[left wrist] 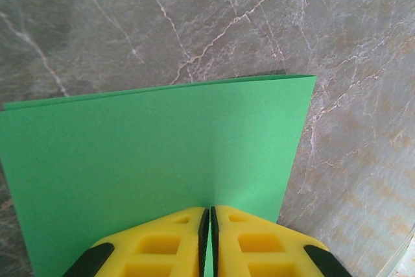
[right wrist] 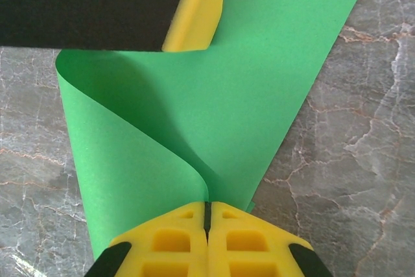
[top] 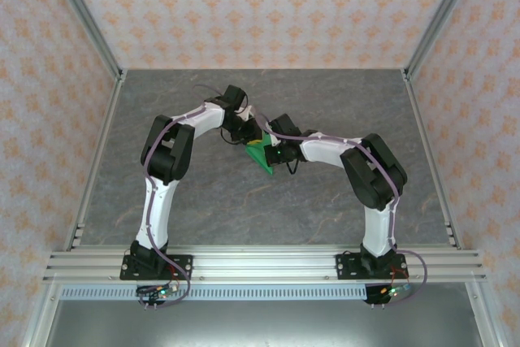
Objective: Fold a paper plane with a square sheet of paper (fold left side to right side)
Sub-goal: Third fold the triangle at the center of the table.
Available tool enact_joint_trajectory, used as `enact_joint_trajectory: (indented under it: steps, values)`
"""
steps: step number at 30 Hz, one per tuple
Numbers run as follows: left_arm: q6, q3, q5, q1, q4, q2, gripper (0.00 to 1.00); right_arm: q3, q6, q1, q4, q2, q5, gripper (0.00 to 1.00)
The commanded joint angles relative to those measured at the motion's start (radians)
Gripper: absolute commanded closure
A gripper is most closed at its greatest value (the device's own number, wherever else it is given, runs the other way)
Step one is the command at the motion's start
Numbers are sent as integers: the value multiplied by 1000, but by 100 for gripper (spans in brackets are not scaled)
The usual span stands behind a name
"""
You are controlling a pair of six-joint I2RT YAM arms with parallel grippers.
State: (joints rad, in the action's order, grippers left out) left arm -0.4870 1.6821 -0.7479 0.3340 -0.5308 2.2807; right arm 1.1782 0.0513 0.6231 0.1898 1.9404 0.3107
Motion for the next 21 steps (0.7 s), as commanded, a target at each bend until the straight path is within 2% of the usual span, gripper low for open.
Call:
enact_joint_trajectory:
  steps: [1,15,19,21]
  values:
    - [29,-3,40,4,-69,11,83,14,-11,-2,64,46,-22,100]
    - [60,168,9,-68,-187,-10,71,7,-58,3,136,65,-12,100]
    - [56,95,56,-77,-153,-91,76,12,-59,7,140,68,-12,100]
    - [43,12,37,-78,-111,-143,81,13,-58,7,139,69,-9,100]
